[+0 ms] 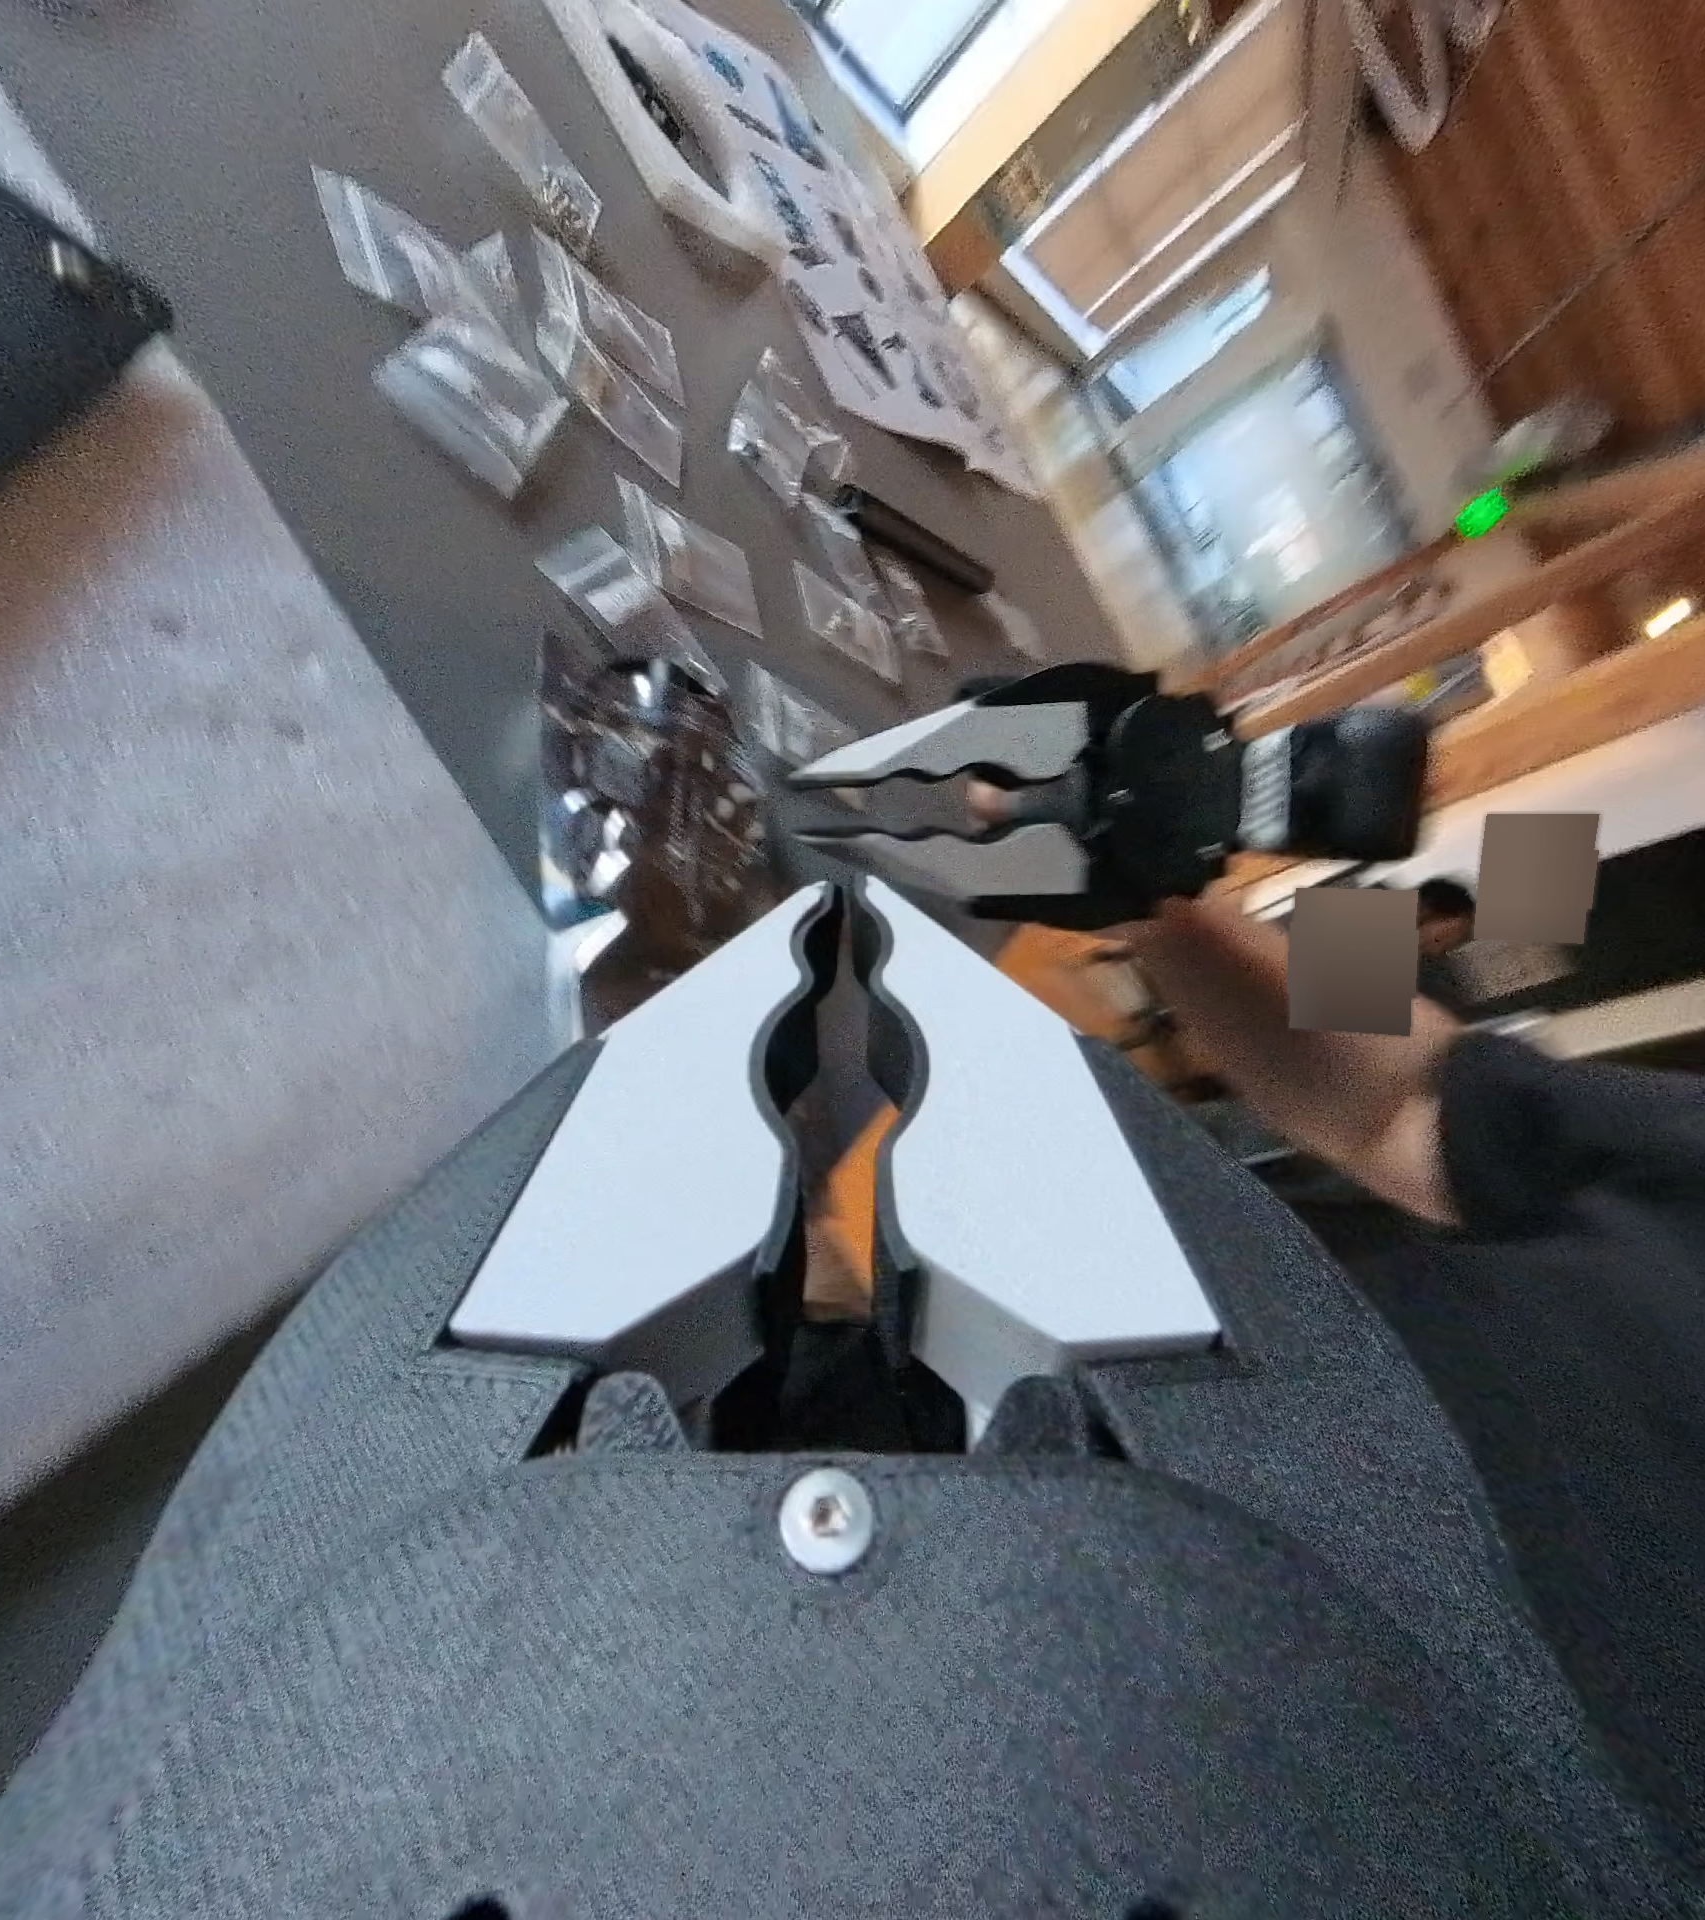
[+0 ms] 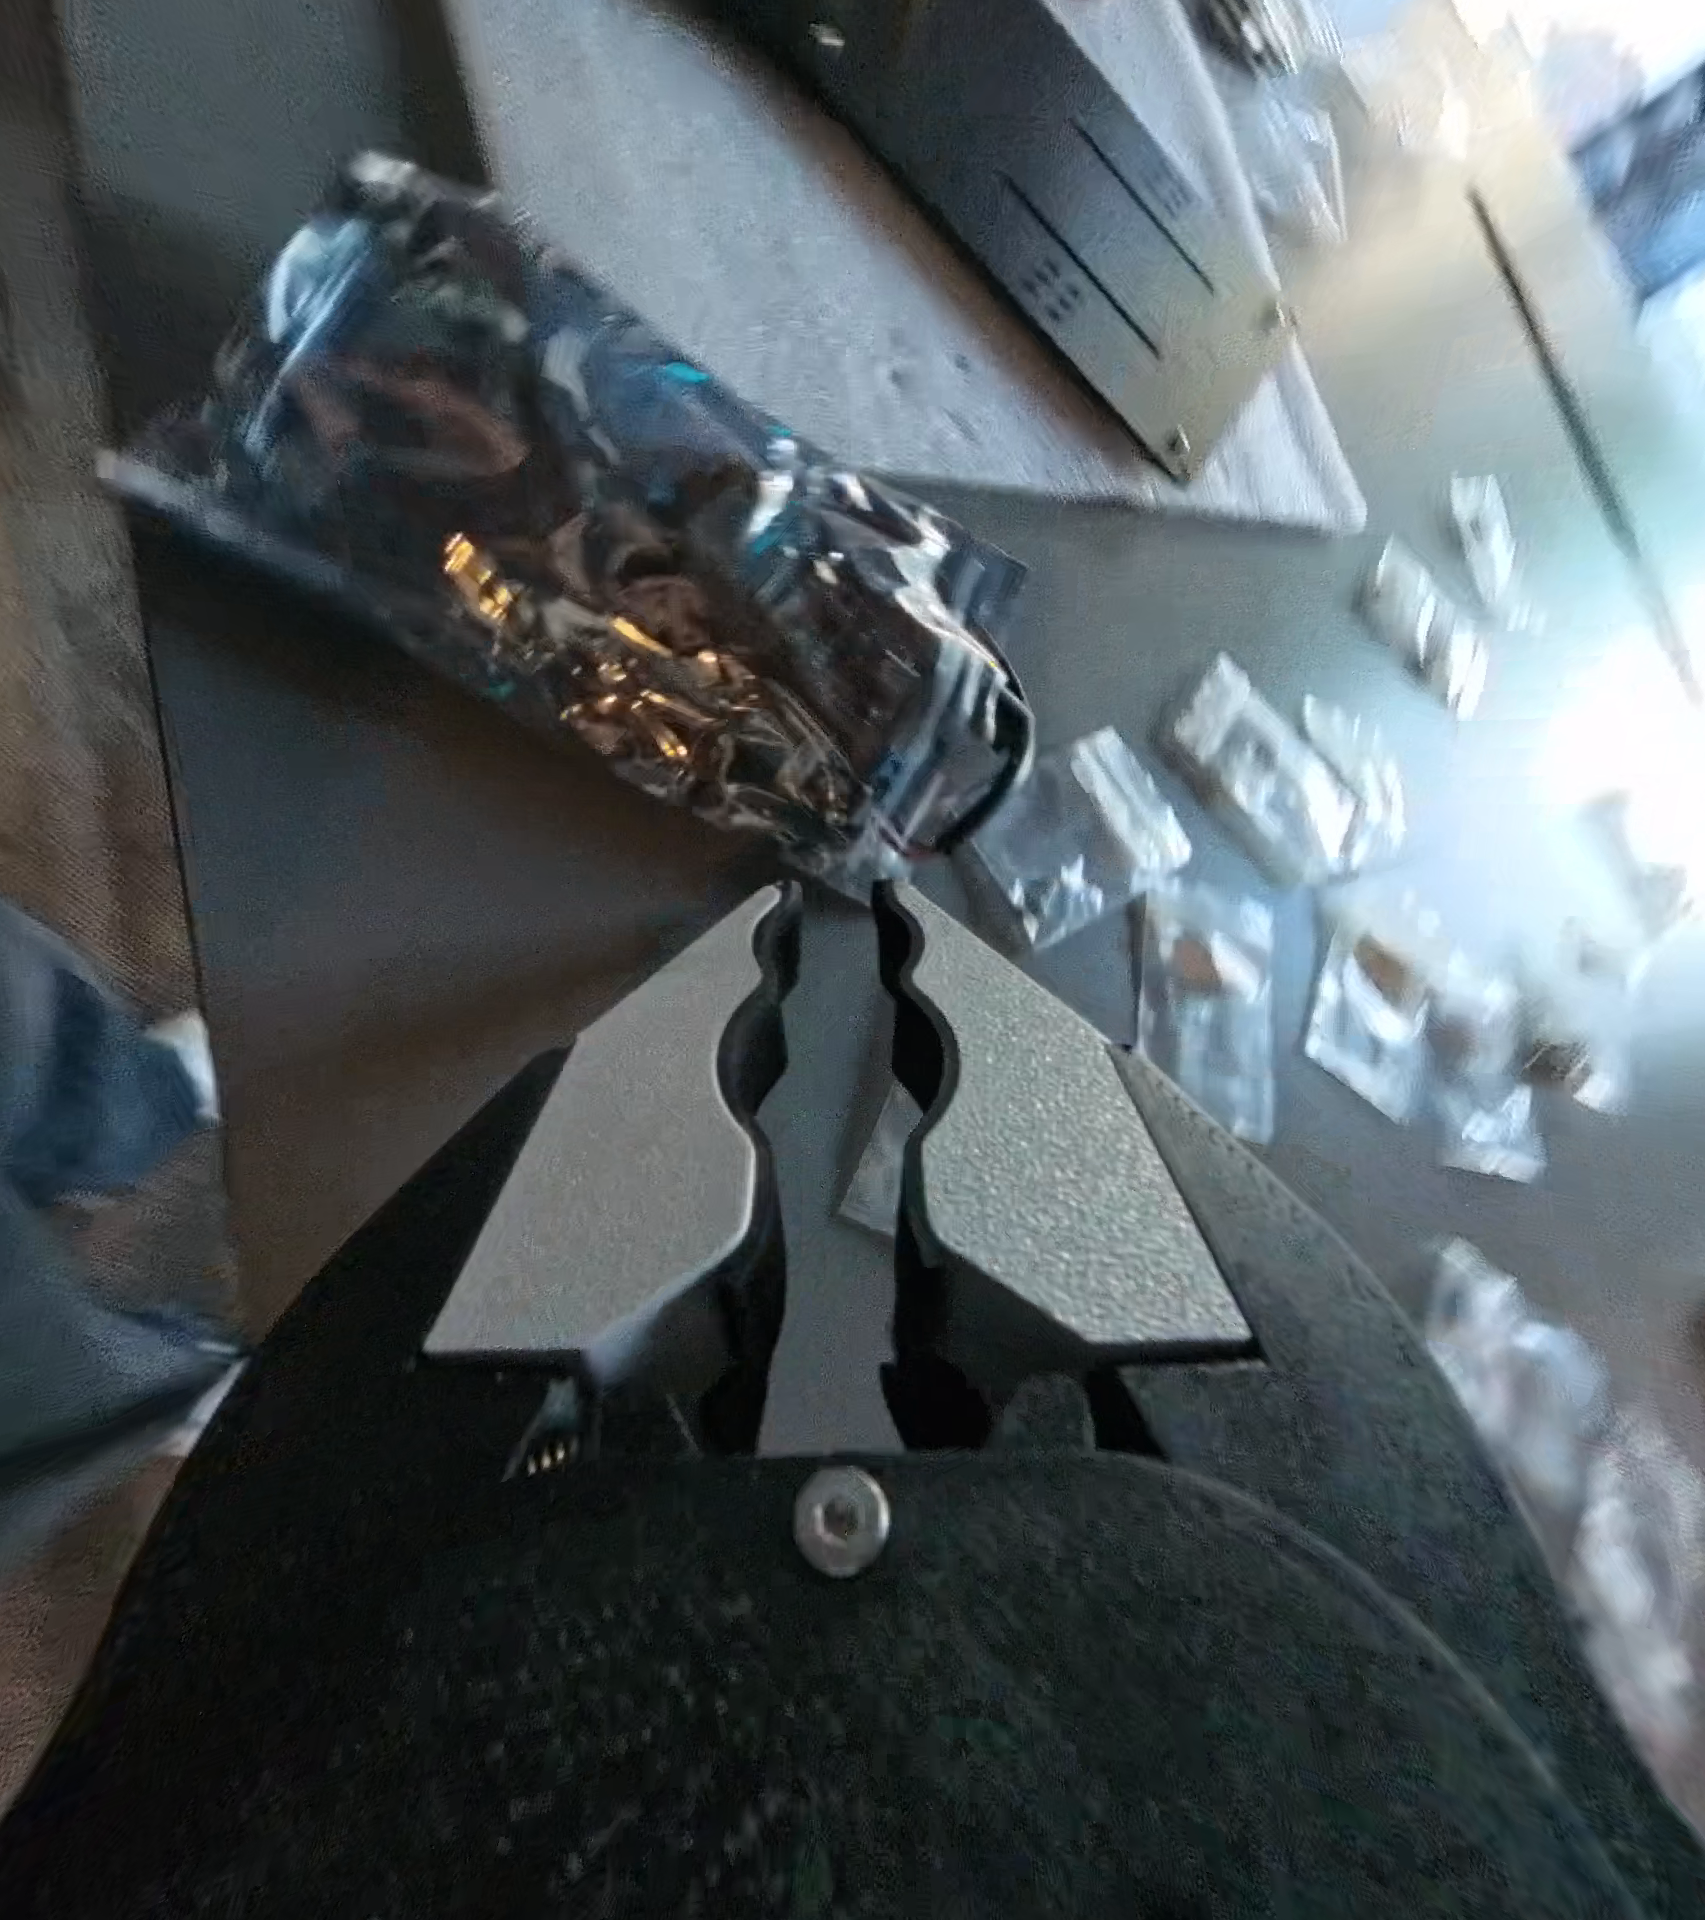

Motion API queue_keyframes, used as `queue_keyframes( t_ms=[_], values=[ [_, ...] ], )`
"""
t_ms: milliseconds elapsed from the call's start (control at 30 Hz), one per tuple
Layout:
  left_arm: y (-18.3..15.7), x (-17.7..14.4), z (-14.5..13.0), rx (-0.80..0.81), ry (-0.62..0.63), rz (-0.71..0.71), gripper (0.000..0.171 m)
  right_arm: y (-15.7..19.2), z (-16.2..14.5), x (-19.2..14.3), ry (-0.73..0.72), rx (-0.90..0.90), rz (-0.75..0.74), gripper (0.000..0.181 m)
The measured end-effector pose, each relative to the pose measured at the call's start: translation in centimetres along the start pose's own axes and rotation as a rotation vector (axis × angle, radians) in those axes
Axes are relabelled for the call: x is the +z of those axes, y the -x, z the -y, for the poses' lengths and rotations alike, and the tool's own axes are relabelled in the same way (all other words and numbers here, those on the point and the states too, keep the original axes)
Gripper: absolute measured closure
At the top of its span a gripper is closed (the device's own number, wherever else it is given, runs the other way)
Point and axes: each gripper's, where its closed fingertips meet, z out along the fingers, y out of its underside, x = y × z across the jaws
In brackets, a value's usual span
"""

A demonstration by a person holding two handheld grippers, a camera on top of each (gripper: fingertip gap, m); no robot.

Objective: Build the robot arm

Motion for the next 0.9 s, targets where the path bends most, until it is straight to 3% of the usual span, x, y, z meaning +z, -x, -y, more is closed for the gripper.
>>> queue_keyframes(
  t_ms=[100, 167, 233, 333, 400, 533, 700, 900],
  values=[
    [1.8, 2.7, 1.1, 0.205, 0.025, 0.084, 0.156, 0.3, 0.0, -0.8, 0.035, 0.472, 0.07, 0.159],
    [3.0, 4.2, 1.7, 0.249, 0.062, 0.108, 0.143, 0.9, 0.5, -1.1, 0.018, 0.778, 0.126, 0.159],
    [4.4, 5.4, 2.0, 0.283, 0.121, 0.136, 0.143, 1.5, 0.4, -0.9, 0.042, 0.943, 0.126, 0.164],
    [7.0, 6.8, 1.9, 0.274, 0.236, 0.203, 0.157, 1.2, -0.4, -0.1, 0.067, 0.998, 0.016, 0.166],
    [7.6, 7.2, 2.1, 0.227, 0.278, 0.173, 0.163, 1.0, -0.8, 0.4, 0.063, 1.035, -0.021, 0.176],
    [7.6, 7.5, 1.6, 0.121, 0.363, 0.068, 0.158, 0.5, -0.8, 0.8, 0.022, 1.118, -0.048, 0.181],
    [6.6, 7.4, 1.1, -0.052, 0.411, -0.099, 0.16, -0.3, -0.9, 1.2, 0.032, 1.088, -0.081, 0.181],
    [6.8, 7.4, 0.8, -0.021, 0.423, -0.096, 0.167, -0.5, -1.1, 1.2, 0.054, 1.0, -0.083, 0.181]
  ],
)
